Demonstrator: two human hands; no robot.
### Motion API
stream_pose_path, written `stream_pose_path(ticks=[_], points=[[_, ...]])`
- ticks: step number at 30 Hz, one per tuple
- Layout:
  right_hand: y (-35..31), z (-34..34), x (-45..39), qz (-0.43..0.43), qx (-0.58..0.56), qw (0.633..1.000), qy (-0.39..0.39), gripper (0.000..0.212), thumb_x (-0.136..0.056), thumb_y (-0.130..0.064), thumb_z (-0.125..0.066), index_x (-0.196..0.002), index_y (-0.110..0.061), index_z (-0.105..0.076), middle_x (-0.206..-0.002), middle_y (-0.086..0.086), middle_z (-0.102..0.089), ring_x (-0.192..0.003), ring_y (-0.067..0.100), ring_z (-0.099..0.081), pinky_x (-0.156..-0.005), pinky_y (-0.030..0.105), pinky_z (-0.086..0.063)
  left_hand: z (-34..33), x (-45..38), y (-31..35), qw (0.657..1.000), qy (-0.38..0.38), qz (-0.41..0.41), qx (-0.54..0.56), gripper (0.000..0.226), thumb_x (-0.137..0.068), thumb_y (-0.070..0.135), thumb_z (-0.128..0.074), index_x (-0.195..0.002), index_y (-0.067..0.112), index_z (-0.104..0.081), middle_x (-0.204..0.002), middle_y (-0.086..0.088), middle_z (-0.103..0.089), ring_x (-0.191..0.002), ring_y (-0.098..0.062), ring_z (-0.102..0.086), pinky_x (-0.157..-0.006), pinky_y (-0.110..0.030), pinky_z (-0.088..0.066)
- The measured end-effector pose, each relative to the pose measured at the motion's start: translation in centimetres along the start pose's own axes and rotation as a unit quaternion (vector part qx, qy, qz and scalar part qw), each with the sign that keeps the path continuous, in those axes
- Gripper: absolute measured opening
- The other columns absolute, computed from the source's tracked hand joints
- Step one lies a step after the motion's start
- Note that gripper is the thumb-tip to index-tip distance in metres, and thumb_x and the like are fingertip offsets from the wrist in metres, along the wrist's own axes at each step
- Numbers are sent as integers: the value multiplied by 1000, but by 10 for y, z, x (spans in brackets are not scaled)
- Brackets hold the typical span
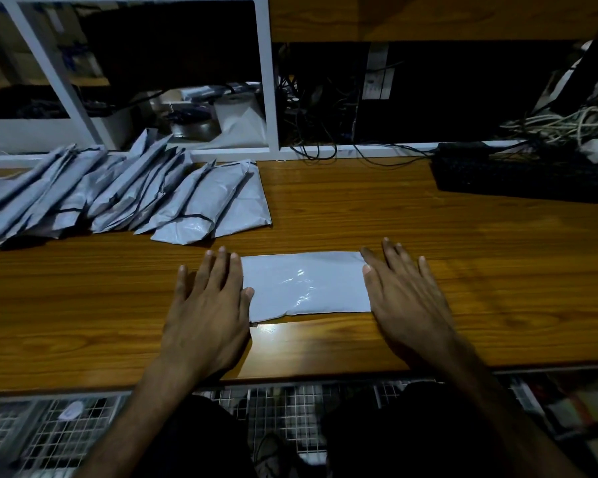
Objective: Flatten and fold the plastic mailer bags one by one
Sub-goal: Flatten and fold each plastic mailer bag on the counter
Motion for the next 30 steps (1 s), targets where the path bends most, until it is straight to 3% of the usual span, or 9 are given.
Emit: stream_pose_path(ticks=[7,10,13,18,22,25,27,30], points=[[15,6,1,-4,18,1000,-19,55,-111,-45,-13,-165,-35,-13,-174,2,2,-160,18,4,-129,45,3,2,7,-12,999,23,12,31,77,-98,51,6,-166,21,-9,-174,-10,0,-160,-28,6,-126,-52,6],[19,12,3,-8,16,1000,-4,52,-112,-39,-21,-164,-33,-20,-173,4,-7,-160,20,-4,-128,45,-2,5,9,-18,999,23,30,39,64,-104,37,-28,-165,19,-19,-173,-14,-8,-160,-33,-2,-128,-58,-5],[17,24,5,-15,-2,999,49,48,-111,-30,-33,-158,-24,-40,-169,5,-26,-157,21,-21,-128,43,-10,12,14,-22,996,27,60,52,74,-96,22,-52,-163,14,-24,-171,-18,-17,-159,-37,-10,-126,-60,-14],[-15,42,5,26,-90,988,119,38,-108,-27,-48,-142,-19,-61,-152,-1,-55,-144,17,-44,-123,33,-18,35,12,10,989,86,46,110,54,-105,30,-44,-157,17,-40,-167,-10,-32,-155,-30,-25,-127,-51,-13],[-71,26,-5,116,-94,986,76,40,-108,-30,-44,-143,-21,-60,-153,-5,-54,-145,12,-43,-123,31,-20,42,-9,64,981,112,-31,158,44,-107,28,-44,-149,19,-53,-163,-5,-40,-152,-25,-32,-126,-40,-12],[-94,9,-8,161,-80,982,51,49,-105,-30,-33,-145,-17,-58,-152,0,-55,-145,15,-44,-123,34,-24,38,-22,86,968,117,-60,213,40,-106,23,-42,-140,16,-60,-152,-8,-53,-144,-25,-43,-122,-38,-27],[-94,-2,-7,159,-59,984,44,56,-102,-31,-25,-149,-17,-52,-155,1,-51,-148,15,-39,-124,33,-19,29,-25,90,965,114,-68,224,45,-104,23,-35,-142,13,-58,-150,-9,-55,-143,-25,-44,-121,-38,-27],[-87,-9,-3,145,-20,988,53,63,-103,-36,-16,-156,-18,-44,-162,-1,-42,-153,13,-29,-128,35,-13,14,-24,87,977,97,-60,182,61,-104,35,-20,-157,13,-41,-164,-6,-39,-155,-20,-27,-127,-38,-15]])
Point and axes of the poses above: each hand's wrist, its own x-axis away from the middle knuckle, its own z-axis out of the back of the hand, y = z × x, the point moved 9 cm from there along -x, towards the middle knuckle
